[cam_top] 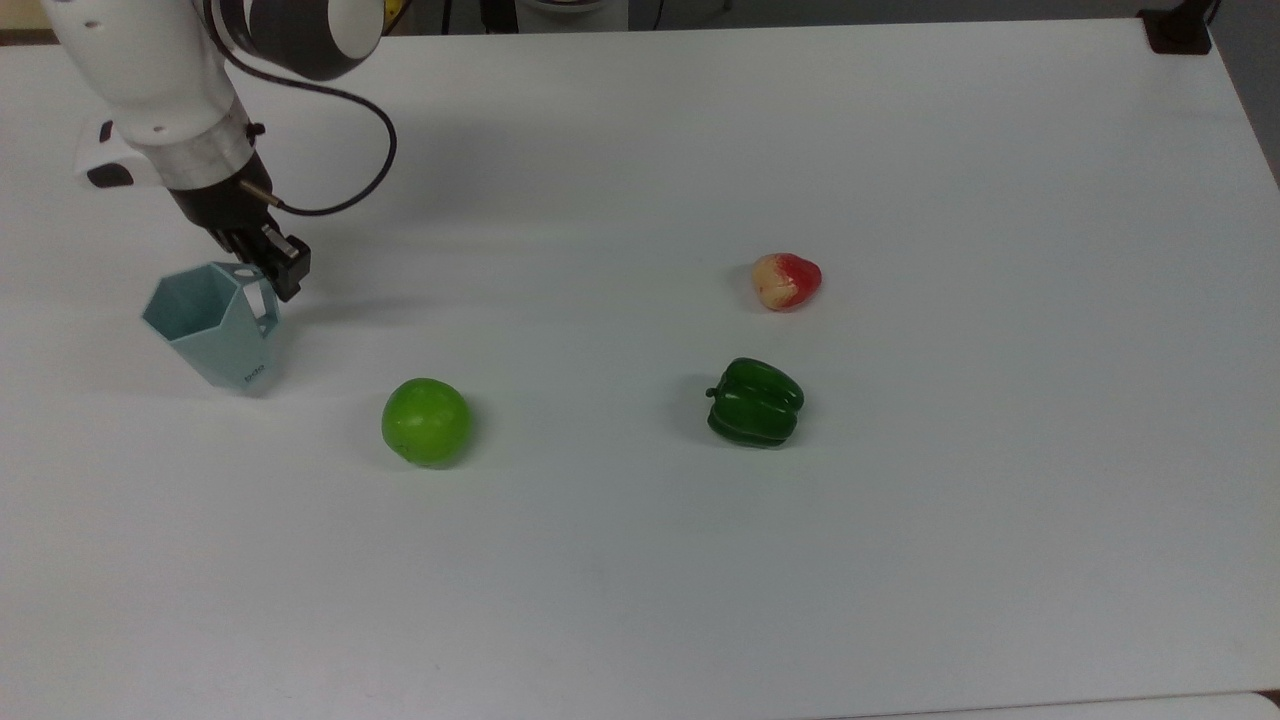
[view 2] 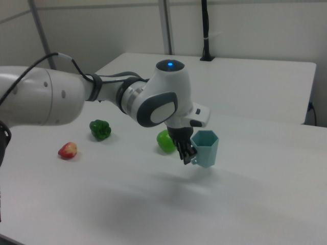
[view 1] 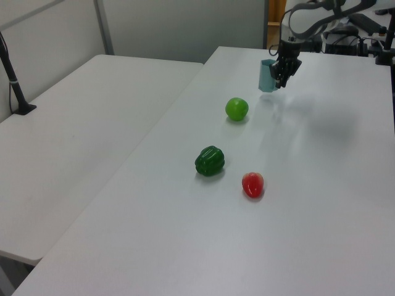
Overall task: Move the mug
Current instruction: 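Drag the held mug across the table toward the green apple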
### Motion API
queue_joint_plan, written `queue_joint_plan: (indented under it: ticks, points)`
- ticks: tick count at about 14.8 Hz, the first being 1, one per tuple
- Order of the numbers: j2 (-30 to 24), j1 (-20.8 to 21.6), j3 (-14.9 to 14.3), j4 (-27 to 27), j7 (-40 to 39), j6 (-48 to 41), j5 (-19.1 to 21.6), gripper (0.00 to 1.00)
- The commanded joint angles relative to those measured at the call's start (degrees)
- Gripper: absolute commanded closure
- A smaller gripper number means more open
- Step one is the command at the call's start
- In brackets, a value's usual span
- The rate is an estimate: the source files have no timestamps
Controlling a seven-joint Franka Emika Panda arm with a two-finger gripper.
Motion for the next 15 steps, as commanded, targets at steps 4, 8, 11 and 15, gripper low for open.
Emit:
queue_joint_plan:
  ticks: [4,8,11,15]
  points:
    - [-9.62,6.42,-0.74,-6.32,-4.92,-6.39,-2.53,0.86]
    - [-12.71,13.19,-1.53,-8.97,-5.02,-6.48,-4.04,0.86]
    - [-13.5,17.23,-1.79,-8.53,-5.97,-7.44,-4.12,0.86]
    - [-11.32,21.29,-2.06,-5.29,-6.51,-7.27,-4.74,0.82]
